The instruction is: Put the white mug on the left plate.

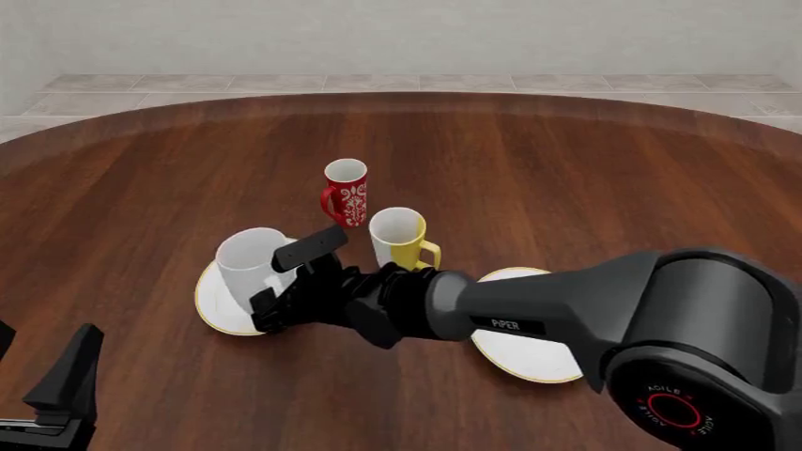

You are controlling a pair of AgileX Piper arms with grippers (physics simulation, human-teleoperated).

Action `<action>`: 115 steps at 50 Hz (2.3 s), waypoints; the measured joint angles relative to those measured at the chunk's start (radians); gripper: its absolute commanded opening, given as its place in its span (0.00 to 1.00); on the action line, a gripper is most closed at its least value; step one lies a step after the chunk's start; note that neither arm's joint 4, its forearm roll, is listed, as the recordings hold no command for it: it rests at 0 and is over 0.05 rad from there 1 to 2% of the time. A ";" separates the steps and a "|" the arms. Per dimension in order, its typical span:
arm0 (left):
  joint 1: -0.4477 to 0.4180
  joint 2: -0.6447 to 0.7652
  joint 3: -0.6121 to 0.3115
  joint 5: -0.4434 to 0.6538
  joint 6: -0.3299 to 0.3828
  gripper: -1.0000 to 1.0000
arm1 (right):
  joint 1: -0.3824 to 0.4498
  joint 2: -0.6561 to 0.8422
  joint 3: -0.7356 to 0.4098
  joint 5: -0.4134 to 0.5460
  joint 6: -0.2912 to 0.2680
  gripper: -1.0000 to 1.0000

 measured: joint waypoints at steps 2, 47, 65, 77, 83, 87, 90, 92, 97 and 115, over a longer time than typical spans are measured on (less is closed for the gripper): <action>0.000 0.000 0.000 0.000 0.000 1.00 | 0.000 0.000 0.001 0.000 0.000 1.00; -0.001 0.000 -0.003 -0.003 0.001 1.00 | -0.004 -0.065 0.013 0.037 -0.032 1.00; -0.003 0.000 -0.002 -0.003 0.001 1.00 | -0.006 -0.102 0.007 0.067 -0.054 1.00; -0.005 0.000 0.001 -0.006 0.000 1.00 | -0.007 -0.126 -0.003 0.093 -0.073 1.00; -0.005 0.000 0.002 -0.006 0.000 1.00 | -0.008 -0.139 -0.009 0.107 -0.083 1.00; -0.005 0.000 0.002 -0.006 0.000 1.00 | -0.009 -0.148 -0.012 0.115 -0.090 1.00; -0.005 0.000 0.002 -0.007 0.000 1.00 | -0.010 -0.155 -0.014 0.122 -0.094 1.00; -0.005 0.000 0.002 -0.007 0.000 1.00 | -0.011 -0.160 -0.015 0.127 -0.097 1.00; -0.005 0.000 0.002 -0.007 0.001 1.00 | -0.014 -0.171 -0.018 0.137 -0.105 1.00; -0.004 0.000 -0.001 -0.005 0.003 1.00 | -0.016 -0.208 -0.017 0.160 -0.120 1.00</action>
